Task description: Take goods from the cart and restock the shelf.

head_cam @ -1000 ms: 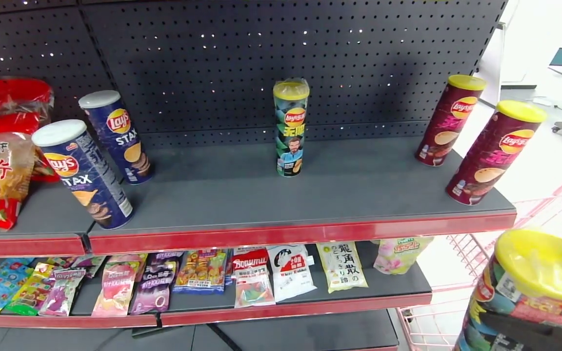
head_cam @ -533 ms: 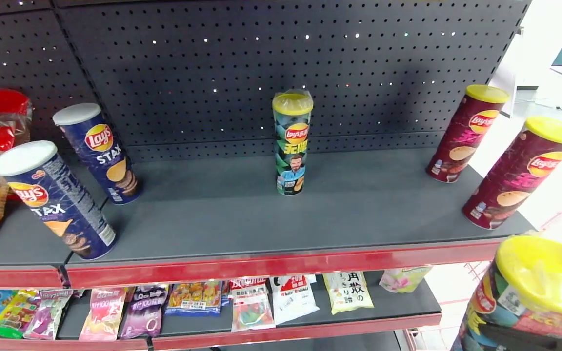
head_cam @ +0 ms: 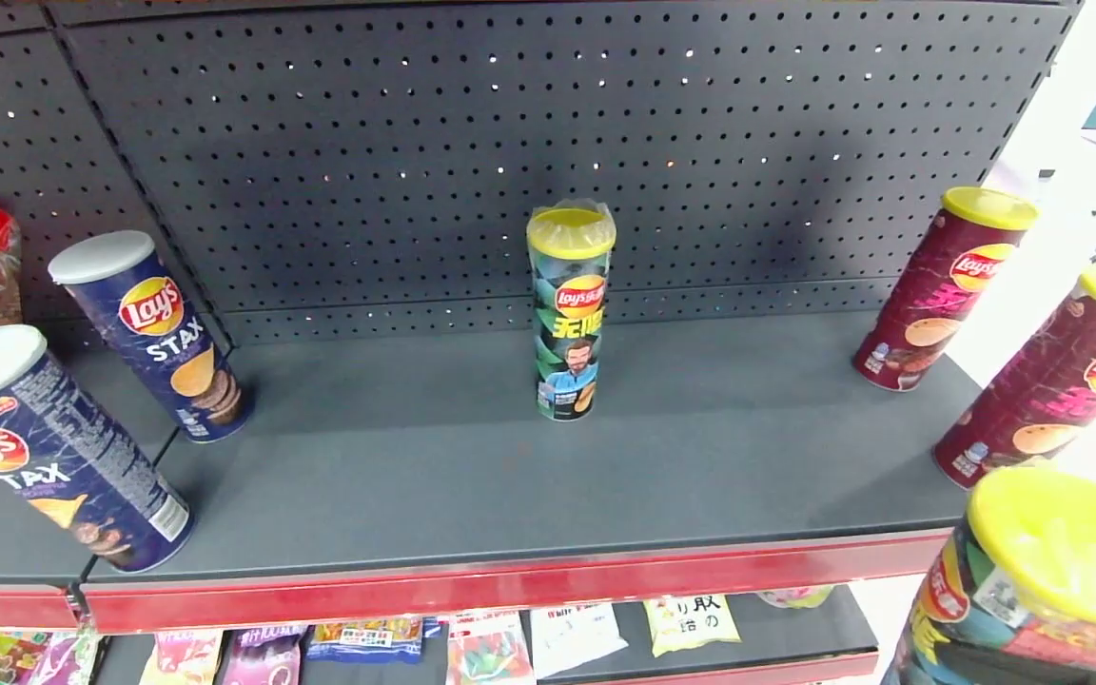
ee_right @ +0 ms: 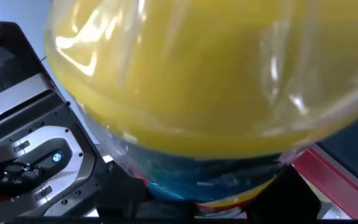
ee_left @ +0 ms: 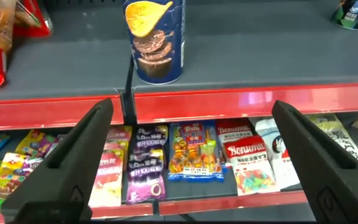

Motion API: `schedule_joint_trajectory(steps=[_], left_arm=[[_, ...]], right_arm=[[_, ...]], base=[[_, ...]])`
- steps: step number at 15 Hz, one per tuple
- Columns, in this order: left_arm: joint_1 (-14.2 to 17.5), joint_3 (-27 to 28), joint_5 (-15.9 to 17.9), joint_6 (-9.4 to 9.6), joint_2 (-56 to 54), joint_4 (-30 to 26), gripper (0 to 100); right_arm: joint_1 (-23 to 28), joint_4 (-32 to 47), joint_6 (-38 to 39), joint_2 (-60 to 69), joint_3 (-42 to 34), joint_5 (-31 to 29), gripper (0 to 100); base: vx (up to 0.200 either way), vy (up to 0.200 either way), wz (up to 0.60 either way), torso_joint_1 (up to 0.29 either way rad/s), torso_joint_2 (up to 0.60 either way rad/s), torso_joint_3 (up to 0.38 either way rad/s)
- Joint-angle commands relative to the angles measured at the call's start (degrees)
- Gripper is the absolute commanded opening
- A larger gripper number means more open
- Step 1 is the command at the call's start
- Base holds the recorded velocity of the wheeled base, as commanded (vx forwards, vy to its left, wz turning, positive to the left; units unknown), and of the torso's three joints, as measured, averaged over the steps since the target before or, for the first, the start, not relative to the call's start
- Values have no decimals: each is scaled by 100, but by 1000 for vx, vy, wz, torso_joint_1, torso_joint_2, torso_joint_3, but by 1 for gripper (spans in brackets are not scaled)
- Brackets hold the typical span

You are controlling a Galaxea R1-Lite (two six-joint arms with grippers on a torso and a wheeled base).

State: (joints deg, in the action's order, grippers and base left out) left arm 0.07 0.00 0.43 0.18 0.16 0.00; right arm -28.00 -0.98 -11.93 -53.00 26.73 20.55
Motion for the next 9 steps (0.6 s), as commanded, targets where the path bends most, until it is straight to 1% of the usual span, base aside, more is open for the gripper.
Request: schedule_joint_trajectory(steps=[1,2,9], left_arm=[[1,0,1,-1,-7,0,100],[1,0,1,-1,2,0,100],[1,0,1,-9,2,0,100]], right_arm=[[-4,1,-2,-17,-2,1,0],[-4,1,-2,-17,-2,1,0],[-4,1,-2,1,-10,1,0]], base=[[200,0,0,-7,-2,7],[200,0,0,2,7,2],[0,0,0,0,0,0]])
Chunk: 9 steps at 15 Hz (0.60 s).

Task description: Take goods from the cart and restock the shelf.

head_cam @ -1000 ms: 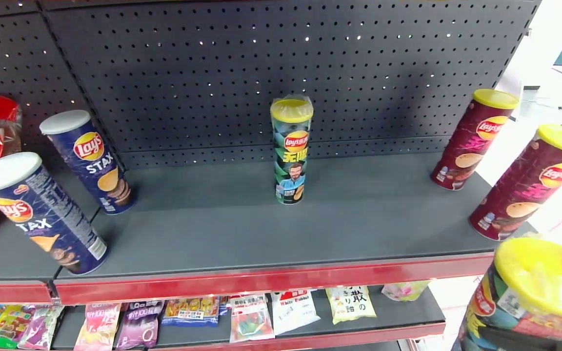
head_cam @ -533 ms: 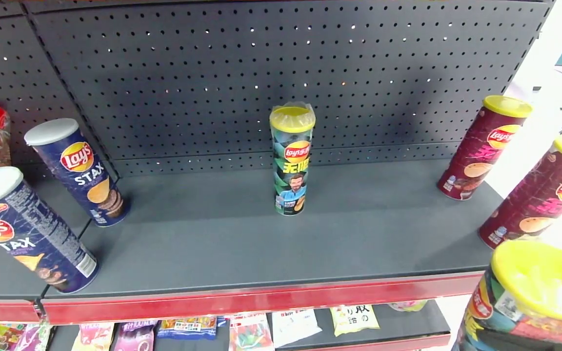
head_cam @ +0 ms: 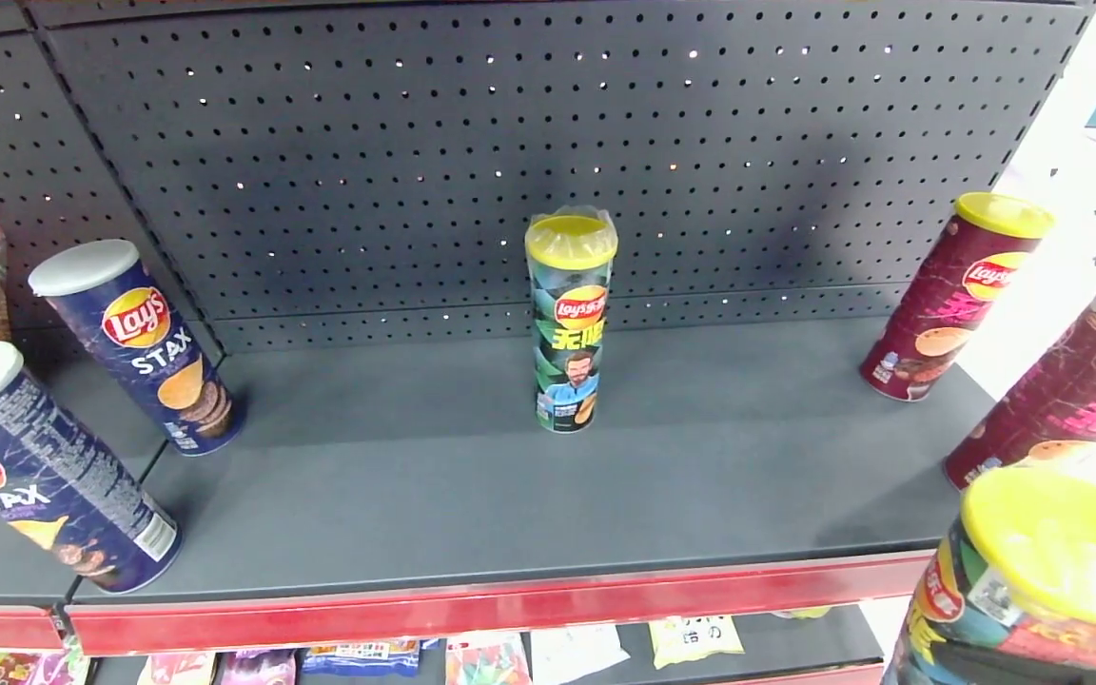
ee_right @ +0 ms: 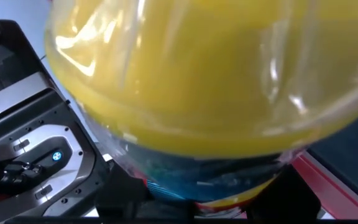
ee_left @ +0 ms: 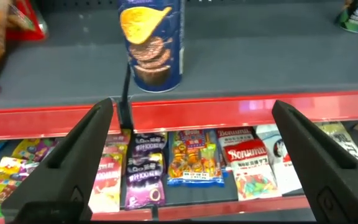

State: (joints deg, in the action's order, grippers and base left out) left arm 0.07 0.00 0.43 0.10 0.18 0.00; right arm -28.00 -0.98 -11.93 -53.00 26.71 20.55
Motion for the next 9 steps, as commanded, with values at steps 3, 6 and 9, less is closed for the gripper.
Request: schedule_joint_trajectory(steps=[3,6,9], left_arm=[[-16,9,10,8,245,-9,100],[-201,9,28,52,544,-9,100],[-368,360,212,43,676,18,100]], right_arm=[[-162,-8,-2,89,-43,160,0],[-285,-113,16,-43,300,142,0],[-83,-579,200,-588,625,116,0]], base=[[0,0,0,0,0,0],[0,0,0,0,0,0],[0,0,0,0,0,0]])
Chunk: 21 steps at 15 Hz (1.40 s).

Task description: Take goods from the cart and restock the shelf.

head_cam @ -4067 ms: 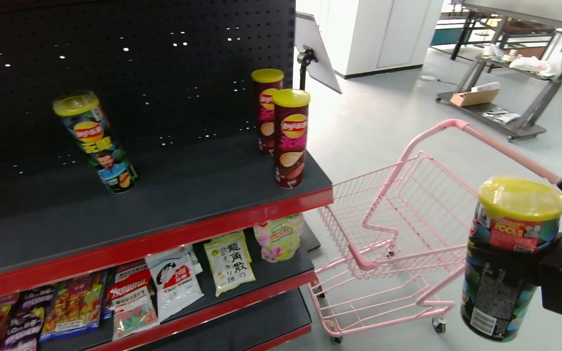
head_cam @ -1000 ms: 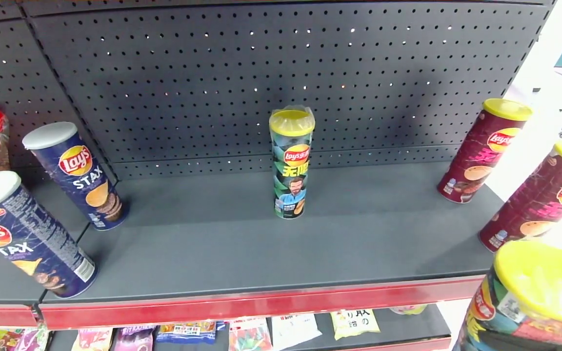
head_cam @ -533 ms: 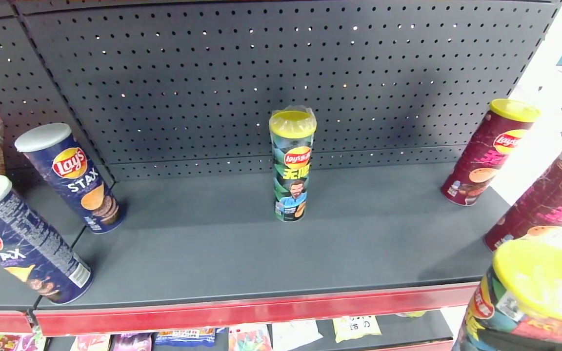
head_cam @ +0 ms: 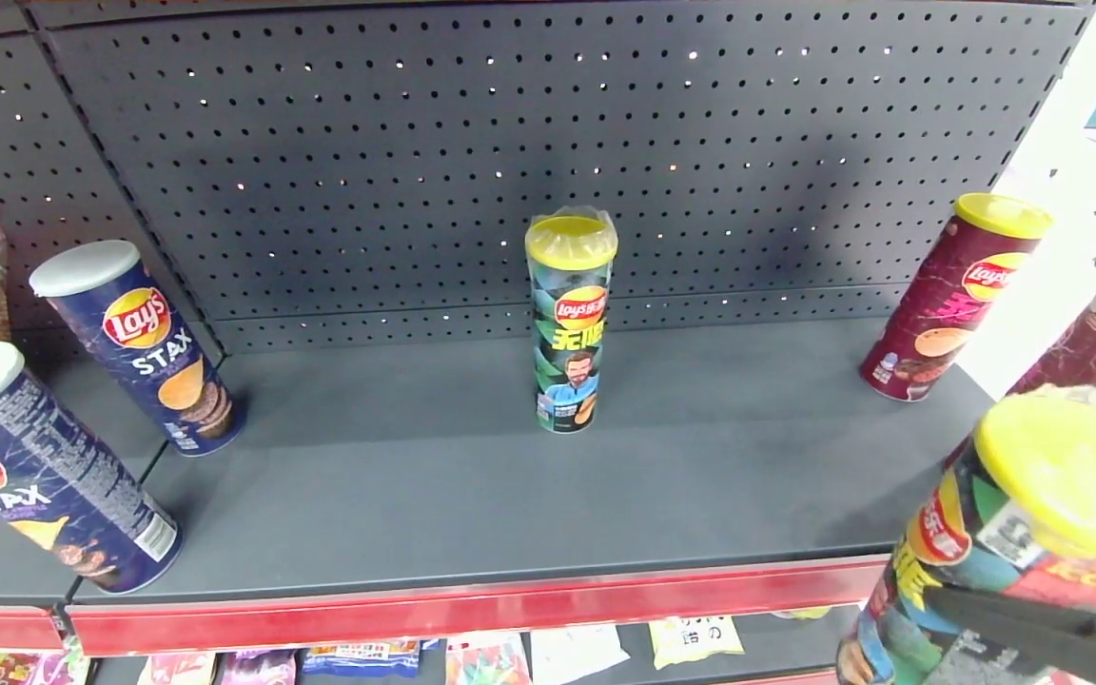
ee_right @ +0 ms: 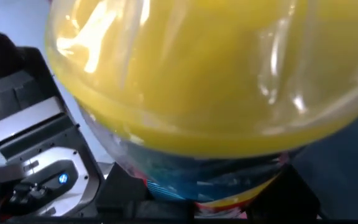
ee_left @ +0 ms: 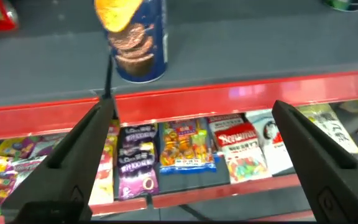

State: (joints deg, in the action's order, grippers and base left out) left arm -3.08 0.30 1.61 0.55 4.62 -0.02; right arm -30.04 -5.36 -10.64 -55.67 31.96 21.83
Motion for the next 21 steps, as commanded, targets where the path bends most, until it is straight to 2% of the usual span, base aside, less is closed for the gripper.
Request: schedule_joint_trajectory(steps=[1,2,3,4,5,6,9,10,11,13,14,15,17,18,19,21], left_arm=[[-96,1305,226,-11,1269,20,100],[-96,2316,419,-169,2342,20,100],[-175,3142,911,-239,3124,20,100],[-280,3292,1324,-108,3414,29,100],[-412,3318,1579,182,3563,29,100],[-781,3547,1799,455,4003,29,100],[-1915,4531,1799,455,5321,29,100],[-2434,4821,1799,455,5919,46,100],[-2715,5085,1799,455,6393,64,100],[-3075,5551,1878,437,7211,213,100],[-3093,5621,1940,446,7360,213,100],[-3093,5788,2159,490,7738,231,100],[-3093,5946,2151,508,8055,292,100],[-3084,6016,2089,508,8424,697,100],[-3067,6052,2028,508,8485,776,100],[-2864,6227,1948,543,8635,811,100]], right_arm=[[235,-457,150,-427,91,-21,0],[332,-756,273,-576,108,-48,0],[402,-1010,431,-655,91,-48,0],[411,-1063,449,-682,100,-48,0],[420,-1072,449,-690,117,-48,0],[437,-1081,467,-673,152,-39,0],[499,-1081,493,-673,135,-12,0],[508,-1081,502,-699,161,-12,0],[516,-1081,502,-726,187,-12,0],[534,-1081,502,-726,187,-21,0],[552,-1081,502,-726,187,-21,0],[578,-1081,502,-734,196,-21,0],[587,-1081,502,-726,196,-21,0],[596,-1081,502,-726,196,-21,0],[596,-1081,502,-726,196,-21,0],[587,-1081,502,-726,187,-21,0]], base=[[0,0,0,0,0,0],[0,0,0,0,0,0],[0,0,0,0,0,0],[0,0,0,0,0,0],[0,0,0,0,0,0],[0,0,0,0,0,0],[0,0,0,0,0,0],[0,0,0,0,0,0],[0,0,0,0,0,0],[0,0,0,0,0,0],[0,0,0,0,0,0],[0,0,0,0,0,0],[0,0,0,0,0,0],[0,0,0,0,0,0],[0,0,0,0,0,0],[0,0,0,0,0,0]])
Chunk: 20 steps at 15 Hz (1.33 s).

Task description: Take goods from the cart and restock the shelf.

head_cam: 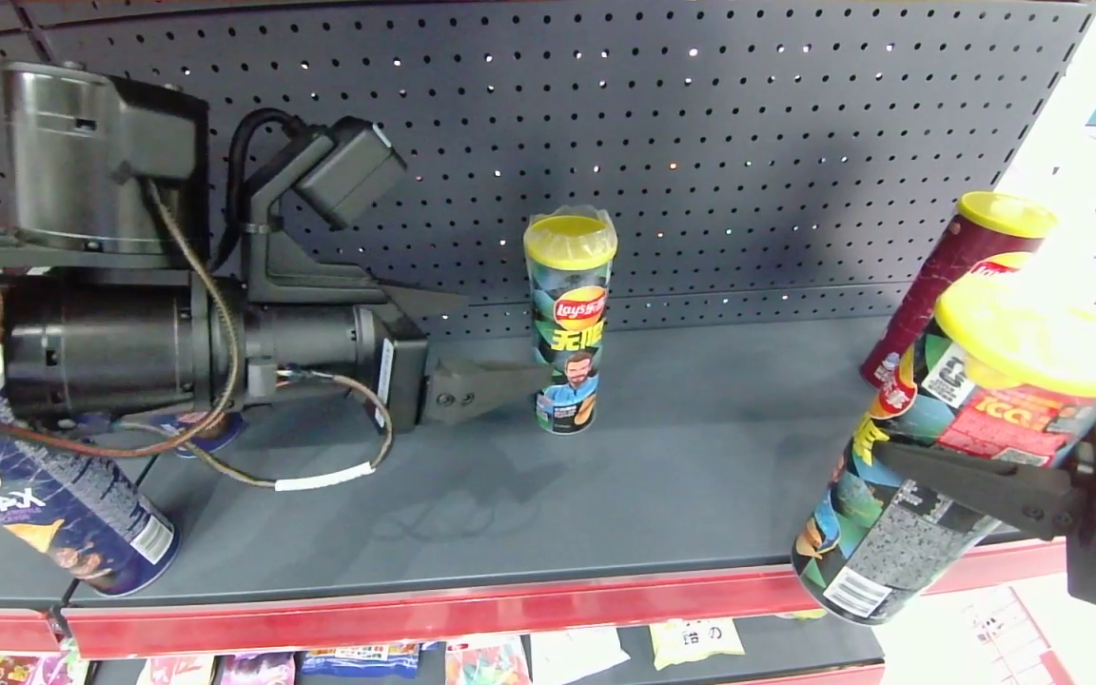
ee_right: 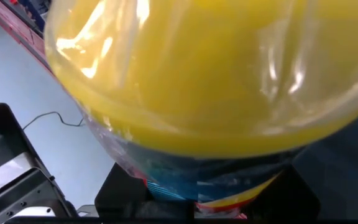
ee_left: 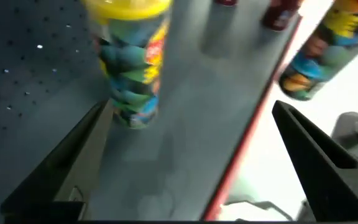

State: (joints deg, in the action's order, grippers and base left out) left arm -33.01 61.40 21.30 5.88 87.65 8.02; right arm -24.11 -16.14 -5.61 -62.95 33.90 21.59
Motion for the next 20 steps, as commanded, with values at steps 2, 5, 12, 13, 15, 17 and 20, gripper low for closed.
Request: schedule_joint_trajectory(steps=[2,5,12,13,15,17,20], left_arm=[[410,214,-20,326,481,200,100],[418,293,305,353,710,411,100],[594,935,938,704,1553,982,100],[594,1093,929,704,1659,982,100],[577,1251,929,713,1826,991,100],[515,1286,938,713,1870,991,100],[471,1462,929,854,2081,991,100]], right_arm=[[-6,-3,7,2,-6,3,0],[-6,-3,7,-24,-6,3,0],[3,-3,209,-33,-15,3,0],[3,-3,209,-33,-15,3,0],[3,-3,209,-33,-15,3,0],[3,-3,209,-59,-15,3,0],[3,-3,209,-68,-15,3,0]], base=[[0,0,0,0,0,0],[0,0,0,0,0,0],[0,0,0,0,0,0],[0,0,0,0,0,0],[0,0,0,0,0,0],[0,0,0,0,0,0],[0,0,0,0,0,0]])
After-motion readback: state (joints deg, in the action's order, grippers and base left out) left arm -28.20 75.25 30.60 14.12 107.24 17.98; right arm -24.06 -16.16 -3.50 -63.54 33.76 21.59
